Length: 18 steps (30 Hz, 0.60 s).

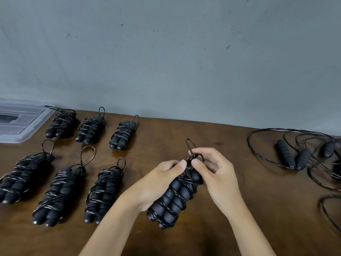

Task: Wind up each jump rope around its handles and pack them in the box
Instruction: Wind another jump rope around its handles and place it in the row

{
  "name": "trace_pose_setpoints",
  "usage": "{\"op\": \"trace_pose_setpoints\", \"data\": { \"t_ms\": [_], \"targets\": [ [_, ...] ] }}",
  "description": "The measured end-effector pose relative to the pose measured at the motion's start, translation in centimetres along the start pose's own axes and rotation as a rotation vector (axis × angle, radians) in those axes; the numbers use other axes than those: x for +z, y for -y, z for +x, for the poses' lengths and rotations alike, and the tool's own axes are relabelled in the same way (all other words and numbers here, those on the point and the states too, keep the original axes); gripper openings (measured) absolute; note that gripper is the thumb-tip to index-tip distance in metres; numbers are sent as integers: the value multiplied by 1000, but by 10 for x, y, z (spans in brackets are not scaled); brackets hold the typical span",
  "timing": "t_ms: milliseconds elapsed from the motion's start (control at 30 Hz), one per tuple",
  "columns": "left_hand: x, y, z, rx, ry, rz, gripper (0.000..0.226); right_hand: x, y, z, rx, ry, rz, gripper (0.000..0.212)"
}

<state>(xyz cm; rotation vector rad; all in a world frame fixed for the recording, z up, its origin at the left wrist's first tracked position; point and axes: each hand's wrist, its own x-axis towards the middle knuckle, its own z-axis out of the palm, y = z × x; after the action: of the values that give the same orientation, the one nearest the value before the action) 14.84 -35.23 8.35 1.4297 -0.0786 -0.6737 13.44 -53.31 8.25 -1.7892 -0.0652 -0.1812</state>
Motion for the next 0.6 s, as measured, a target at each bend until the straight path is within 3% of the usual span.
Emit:
{"op": "trace_pose_setpoints", "data": {
  "t_ms": [233,400,500,600],
  "targets": [
    [-5,-6,4,-54,20,-87,46,5,-7,17,-1,-158,32,8],
    [-17,-6,8,-122,148,-367,60,8,-16,32,36,-339,222,8],
    [-18,-1,16,-126,163,-472,63,14,-20,36,67,-334,269,11],
    [-16,7,21,-162,151,-479,47,18,-23,39,104,-280,367,28]
  ]
}}
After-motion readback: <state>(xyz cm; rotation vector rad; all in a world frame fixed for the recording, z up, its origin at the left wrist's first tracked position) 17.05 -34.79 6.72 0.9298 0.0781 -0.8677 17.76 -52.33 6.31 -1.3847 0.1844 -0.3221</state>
